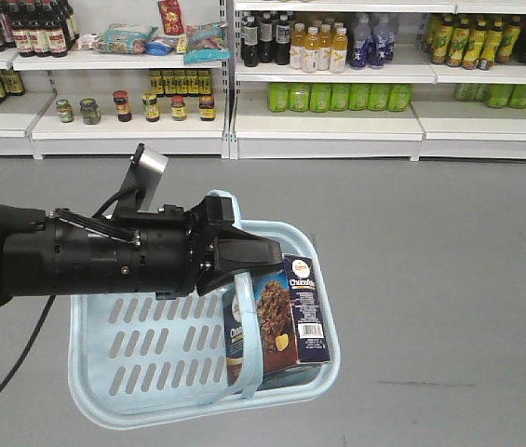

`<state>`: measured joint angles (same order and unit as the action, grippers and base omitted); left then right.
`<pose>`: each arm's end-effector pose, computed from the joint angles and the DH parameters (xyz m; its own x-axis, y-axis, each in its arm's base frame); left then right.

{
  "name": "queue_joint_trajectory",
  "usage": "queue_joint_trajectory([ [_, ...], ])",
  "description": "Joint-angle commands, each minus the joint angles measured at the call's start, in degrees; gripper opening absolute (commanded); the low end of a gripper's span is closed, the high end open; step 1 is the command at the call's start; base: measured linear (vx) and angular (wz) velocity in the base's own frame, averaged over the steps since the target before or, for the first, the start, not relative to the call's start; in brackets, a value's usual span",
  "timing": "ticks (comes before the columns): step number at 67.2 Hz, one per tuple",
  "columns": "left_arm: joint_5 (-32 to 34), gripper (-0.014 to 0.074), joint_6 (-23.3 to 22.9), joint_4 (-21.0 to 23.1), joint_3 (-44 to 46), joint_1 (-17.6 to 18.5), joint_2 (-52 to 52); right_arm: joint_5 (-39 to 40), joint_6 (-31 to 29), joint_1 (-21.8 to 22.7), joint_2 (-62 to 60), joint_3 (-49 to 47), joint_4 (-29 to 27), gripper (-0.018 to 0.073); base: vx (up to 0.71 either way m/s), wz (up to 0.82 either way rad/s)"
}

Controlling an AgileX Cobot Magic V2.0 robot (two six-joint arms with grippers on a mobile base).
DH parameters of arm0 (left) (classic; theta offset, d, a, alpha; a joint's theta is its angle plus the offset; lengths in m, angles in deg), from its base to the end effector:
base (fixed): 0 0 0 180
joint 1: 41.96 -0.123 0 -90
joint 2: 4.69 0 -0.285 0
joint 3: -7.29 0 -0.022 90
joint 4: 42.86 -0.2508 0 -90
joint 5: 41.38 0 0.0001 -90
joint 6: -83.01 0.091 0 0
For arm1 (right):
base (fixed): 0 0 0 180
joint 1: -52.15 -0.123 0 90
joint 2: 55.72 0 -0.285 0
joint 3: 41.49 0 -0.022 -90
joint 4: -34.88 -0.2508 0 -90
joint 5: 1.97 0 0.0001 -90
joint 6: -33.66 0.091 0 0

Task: Left arm holds basket, right arm returns cookies
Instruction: 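Drive toward the drink shelves holding the basket in the left gripper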

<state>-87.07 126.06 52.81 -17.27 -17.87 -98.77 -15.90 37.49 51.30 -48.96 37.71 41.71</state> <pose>0.2563 -0.1856 0.2816 -0.9290 -0.2149 -0.3013 0.2168 0.3438 -0.9137 0.0553 -0.0018 0.1806 -0.1706 -0.0514 -0.9840 0.0051 0.9986 -0.0530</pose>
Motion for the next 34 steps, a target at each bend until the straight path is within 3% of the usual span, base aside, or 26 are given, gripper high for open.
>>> queue_joint_trajectory([
  [1,-2.65,-0.0003,0.82,5.84,1.68,0.34,2.6,4.13,-0.31,0.2,-0.34,0.64,0.36,0.0004,0.4,0.05],
  [34,-2.89,-0.0003,0.82,5.89,1.68,0.29,2.6,4.13,-0.31,0.2,-0.34,0.64,0.36,0.0004,0.42,0.0],
])
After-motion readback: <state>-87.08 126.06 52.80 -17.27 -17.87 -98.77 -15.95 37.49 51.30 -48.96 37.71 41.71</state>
